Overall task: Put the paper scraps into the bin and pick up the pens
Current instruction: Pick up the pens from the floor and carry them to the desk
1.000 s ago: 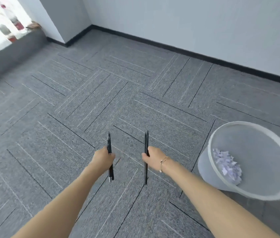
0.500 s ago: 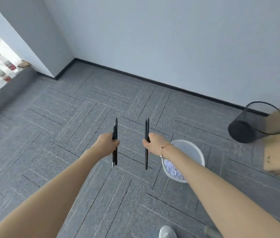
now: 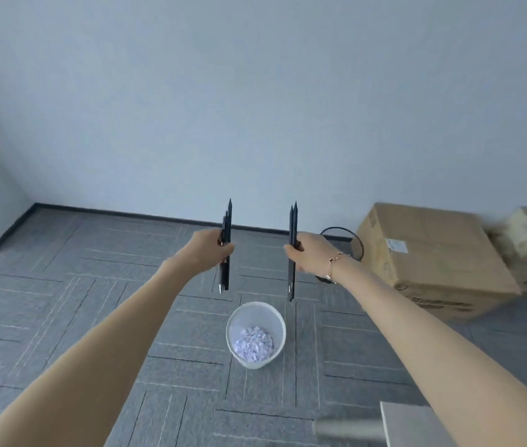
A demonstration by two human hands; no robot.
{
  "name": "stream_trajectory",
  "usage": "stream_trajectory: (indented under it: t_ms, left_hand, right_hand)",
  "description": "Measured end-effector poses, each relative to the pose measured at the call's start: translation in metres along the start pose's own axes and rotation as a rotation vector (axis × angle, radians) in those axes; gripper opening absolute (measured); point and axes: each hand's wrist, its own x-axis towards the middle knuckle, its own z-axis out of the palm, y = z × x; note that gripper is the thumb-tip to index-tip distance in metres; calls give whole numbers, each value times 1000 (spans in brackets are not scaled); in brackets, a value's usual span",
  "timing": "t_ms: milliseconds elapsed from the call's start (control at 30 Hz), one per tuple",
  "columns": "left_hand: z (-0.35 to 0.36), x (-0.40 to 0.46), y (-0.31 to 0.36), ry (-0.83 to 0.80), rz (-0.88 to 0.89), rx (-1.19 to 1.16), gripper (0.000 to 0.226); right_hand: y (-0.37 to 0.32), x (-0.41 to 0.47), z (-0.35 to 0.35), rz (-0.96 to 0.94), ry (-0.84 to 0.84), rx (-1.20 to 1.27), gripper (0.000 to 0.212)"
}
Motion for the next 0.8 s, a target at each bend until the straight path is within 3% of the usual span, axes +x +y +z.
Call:
stream_trajectory:
  t_ms: [300, 800]
  left_hand:
    - [86, -56, 115, -270, 253, 107, 23]
    - [269, -143, 294, -570, 566, 147, 18]
  right_hand:
    - [70, -142, -41, 209, 144, 37, 30]
    - [240, -376, -57, 622, 425, 286, 25]
